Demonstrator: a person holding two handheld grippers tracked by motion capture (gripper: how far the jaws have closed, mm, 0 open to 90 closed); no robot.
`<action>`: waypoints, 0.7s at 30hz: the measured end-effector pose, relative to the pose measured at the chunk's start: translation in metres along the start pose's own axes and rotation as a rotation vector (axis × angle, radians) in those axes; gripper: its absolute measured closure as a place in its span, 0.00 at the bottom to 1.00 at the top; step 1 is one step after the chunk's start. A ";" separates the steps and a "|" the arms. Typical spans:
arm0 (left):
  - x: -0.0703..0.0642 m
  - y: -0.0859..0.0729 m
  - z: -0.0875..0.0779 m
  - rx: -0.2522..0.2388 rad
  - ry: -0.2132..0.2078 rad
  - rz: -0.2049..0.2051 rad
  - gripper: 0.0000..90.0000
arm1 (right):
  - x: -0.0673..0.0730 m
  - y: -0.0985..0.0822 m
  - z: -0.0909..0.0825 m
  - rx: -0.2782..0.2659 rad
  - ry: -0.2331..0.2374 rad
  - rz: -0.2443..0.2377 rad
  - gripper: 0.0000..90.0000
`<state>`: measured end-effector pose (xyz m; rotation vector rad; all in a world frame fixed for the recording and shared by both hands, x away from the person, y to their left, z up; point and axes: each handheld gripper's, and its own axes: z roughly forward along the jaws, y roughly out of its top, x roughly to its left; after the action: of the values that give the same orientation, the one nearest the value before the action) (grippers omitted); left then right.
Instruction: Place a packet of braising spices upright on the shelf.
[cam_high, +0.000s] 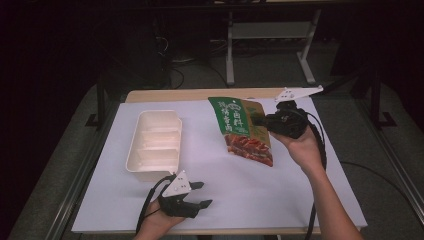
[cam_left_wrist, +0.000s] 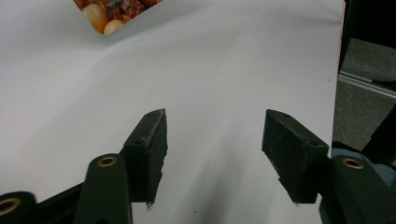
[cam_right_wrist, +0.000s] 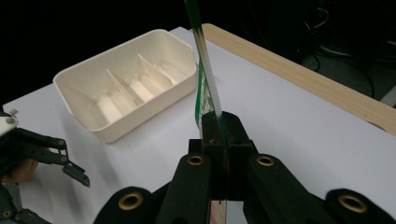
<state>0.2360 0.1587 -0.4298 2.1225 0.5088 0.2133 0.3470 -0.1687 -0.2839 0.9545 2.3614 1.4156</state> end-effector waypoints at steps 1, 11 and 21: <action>0.000 -0.001 -0.001 0.002 0.002 0.003 0.42 | 0.002 0.002 0.001 -0.003 0.002 -0.002 1.00; 0.000 -0.002 -0.003 -0.004 0.002 0.008 0.40 | 0.011 0.019 0.013 -0.012 0.025 -0.031 1.00; 0.001 -0.002 -0.005 -0.010 0.008 0.017 0.40 | 0.022 0.036 0.029 -0.014 0.045 -0.055 1.00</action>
<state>0.2343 0.1642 -0.4287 2.1174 0.4935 0.2342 0.3595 -0.1230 -0.2648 0.8565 2.3876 1.4453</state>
